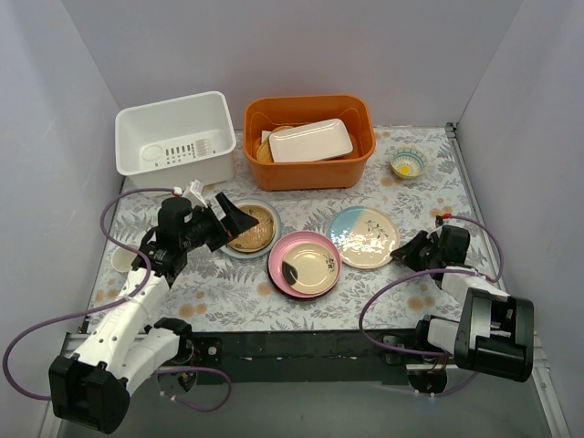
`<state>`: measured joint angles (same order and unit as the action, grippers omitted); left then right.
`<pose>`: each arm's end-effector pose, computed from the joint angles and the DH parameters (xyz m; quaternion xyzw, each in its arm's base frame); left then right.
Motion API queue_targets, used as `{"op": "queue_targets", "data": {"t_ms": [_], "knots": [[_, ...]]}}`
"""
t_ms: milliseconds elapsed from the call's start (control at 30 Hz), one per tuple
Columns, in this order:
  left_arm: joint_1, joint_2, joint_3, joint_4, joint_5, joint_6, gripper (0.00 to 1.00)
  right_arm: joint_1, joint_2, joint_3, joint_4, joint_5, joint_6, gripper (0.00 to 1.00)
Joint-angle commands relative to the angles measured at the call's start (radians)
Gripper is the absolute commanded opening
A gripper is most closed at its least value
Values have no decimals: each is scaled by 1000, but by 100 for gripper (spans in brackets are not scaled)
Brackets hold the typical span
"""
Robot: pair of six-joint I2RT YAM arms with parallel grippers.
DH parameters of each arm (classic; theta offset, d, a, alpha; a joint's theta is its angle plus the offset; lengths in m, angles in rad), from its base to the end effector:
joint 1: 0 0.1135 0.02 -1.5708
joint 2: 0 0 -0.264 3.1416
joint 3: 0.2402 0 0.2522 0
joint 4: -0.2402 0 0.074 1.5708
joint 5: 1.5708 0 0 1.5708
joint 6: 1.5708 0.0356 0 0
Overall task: Place the plates into the plastic bin on the countertop
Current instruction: Pick up the plate at the center of the board.
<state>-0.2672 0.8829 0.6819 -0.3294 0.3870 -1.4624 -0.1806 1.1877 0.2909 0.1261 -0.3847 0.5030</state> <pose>0.1861 -0.0649 0.2732 -0.4001 0.7577 -0.4794 0.1895 0.1970 -0.0224 0.1299 0.2329 0.8767 0.2351 0.3491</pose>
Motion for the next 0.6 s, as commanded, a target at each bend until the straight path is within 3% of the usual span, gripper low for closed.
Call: {"op": "queue_targets", "data": {"t_ms": [0, 167, 567], "knots": [[-52, 10, -18, 79, 23, -53, 98, 7, 63, -52, -135, 87, -40, 14], [-162, 79, 13, 86, -69, -62, 98, 7, 43, -55, -135, 89, -40, 1], [-328, 341, 146, 131, -158, -88, 98, 4, -74, 37, -241, 58, -24, 1]]}}
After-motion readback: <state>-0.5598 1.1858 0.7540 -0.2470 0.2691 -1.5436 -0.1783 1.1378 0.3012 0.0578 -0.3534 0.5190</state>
